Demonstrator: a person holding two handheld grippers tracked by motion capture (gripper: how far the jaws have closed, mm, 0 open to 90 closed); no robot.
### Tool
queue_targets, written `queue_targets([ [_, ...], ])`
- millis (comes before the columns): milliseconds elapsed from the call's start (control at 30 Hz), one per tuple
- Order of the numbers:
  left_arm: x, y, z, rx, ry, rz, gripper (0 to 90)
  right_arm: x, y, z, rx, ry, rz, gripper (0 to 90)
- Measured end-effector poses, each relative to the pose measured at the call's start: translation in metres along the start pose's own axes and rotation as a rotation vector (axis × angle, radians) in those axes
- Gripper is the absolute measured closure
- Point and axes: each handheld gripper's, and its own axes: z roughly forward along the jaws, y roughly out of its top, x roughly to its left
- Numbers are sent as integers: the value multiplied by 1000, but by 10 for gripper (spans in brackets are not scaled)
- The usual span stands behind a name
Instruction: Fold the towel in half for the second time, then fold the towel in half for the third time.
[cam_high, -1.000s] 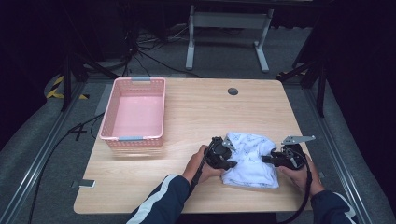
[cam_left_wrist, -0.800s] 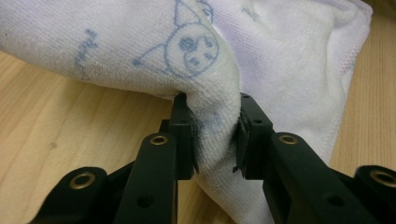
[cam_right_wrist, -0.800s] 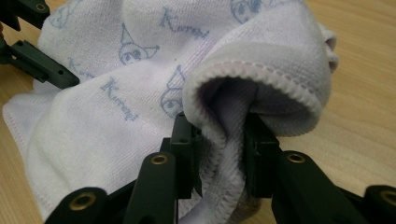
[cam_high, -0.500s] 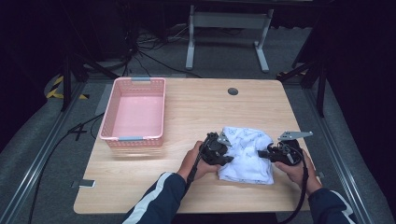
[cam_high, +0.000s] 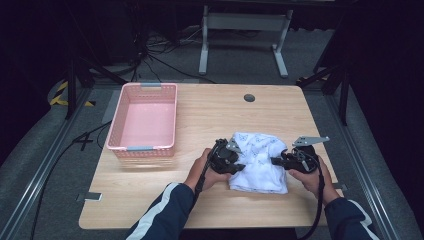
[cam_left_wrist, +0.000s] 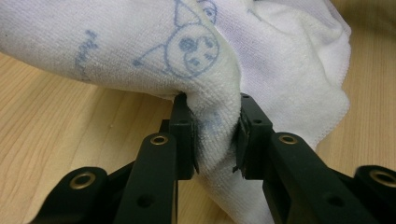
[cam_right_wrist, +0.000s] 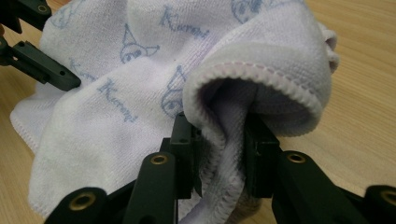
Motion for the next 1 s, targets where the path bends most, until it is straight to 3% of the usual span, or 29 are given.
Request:
queue_targets([
  [300,6,0,-23,-16,24,-6,725,9,20,5,-23,21,-22,694],
  [400,10,-4,-44,-35,52,-15,726,17,33,8,-37,30,-41,694],
  [500,12,-5,-54,-36,68,-20,725,23,45,12,-39,38,-54,694],
  [533,15,-7,-68,-49,90,-22,725,30,57,15,-42,42,-77,694],
  [567,15,-7,-68,-49,90,-22,725,33,63,17,-42,45,-85,694],
  [667,21,-10,-91,-68,122,-30,725,39,77,19,-50,51,-106,694],
  [767,28,-13,-117,-85,159,-38,725,53,106,27,-55,68,-132,694],
  [833,30,-14,-124,-89,171,-40,725,56,113,29,-57,71,-145,694],
  [900,36,-17,-147,-121,195,-58,725,67,136,36,-64,83,-170,694],
  [1000,40,-19,-159,-124,219,-67,726,73,149,42,-72,95,-173,694],
])
